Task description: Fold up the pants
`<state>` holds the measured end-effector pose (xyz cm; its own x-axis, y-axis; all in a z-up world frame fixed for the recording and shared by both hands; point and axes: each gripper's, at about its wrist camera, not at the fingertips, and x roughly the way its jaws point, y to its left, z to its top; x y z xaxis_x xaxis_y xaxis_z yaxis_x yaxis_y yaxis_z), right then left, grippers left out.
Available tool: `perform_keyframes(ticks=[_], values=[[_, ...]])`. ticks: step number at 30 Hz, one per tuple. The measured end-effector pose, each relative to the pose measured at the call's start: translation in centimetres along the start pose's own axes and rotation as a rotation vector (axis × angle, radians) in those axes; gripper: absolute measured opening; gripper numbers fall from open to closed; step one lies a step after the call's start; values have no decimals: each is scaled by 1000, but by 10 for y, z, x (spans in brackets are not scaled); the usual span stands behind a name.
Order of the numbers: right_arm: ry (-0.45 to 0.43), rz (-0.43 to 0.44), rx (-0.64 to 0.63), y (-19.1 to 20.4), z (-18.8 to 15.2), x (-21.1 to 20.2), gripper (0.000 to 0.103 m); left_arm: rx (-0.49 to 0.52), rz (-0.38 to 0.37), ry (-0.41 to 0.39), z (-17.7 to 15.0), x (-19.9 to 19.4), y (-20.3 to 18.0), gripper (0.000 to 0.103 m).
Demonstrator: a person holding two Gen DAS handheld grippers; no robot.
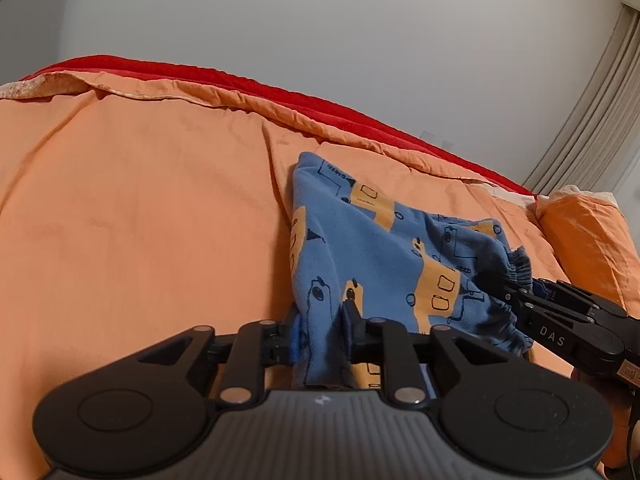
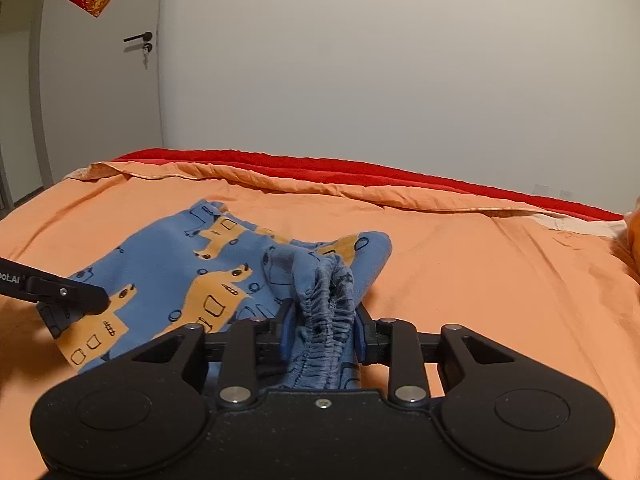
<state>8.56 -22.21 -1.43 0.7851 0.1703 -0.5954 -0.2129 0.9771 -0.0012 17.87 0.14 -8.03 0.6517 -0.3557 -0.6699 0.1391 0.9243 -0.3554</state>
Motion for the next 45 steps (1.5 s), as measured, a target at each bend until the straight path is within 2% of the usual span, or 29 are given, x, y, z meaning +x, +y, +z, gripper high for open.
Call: perform_keyframes(ticks=[1, 2, 3, 4, 5, 7, 9, 13, 15, 17, 23, 29, 38, 45], values=[[3, -9, 0, 0, 0, 0, 40, -8, 3, 3, 0, 0, 1, 27], [6, -20, 0, 1, -1, 0, 45, -15, 9, 7, 0, 0, 1, 37], [8, -38, -1, 1, -2, 0, 58, -22, 16, 14, 0, 0, 2, 52], [6, -54, -4, 1, -3, -1, 68, -27, 25, 20, 0, -1, 2, 60], [1, -67, -5, 1, -5, -2, 71, -28, 29, 19, 0, -3, 2, 69], [-8, -82, 3, 1, -8, -6, 78, -10, 36, 11, -1, -9, 0, 75], [-17, -96, 20, 1, -11, -11, 87, 12, 53, 0, -1, -15, -3, 87], [-52, -109, 47, 5, -11, -24, 98, 27, 72, -40, 0, -31, -7, 95], [-80, -122, 56, 8, -9, -34, 99, 25, 86, -63, 1, -41, -9, 101], [-109, -133, 68, 12, -6, -47, 102, 29, 106, -89, 1, -53, -10, 102], [-194, -136, 109, 29, -5, -91, 102, 53, 158, -174, -6, -96, -13, 103], [-236, -140, 104, 55, -15, -137, 102, 90, 193, -251, -25, -141, -14, 103], [-236, -125, 55, 89, -32, -196, 102, 94, 197, -258, -68, -180, -9, 103], [-211, -117, 51, 105, -44, -210, 102, 108, 198, -241, -92, -183, -3, 103]])
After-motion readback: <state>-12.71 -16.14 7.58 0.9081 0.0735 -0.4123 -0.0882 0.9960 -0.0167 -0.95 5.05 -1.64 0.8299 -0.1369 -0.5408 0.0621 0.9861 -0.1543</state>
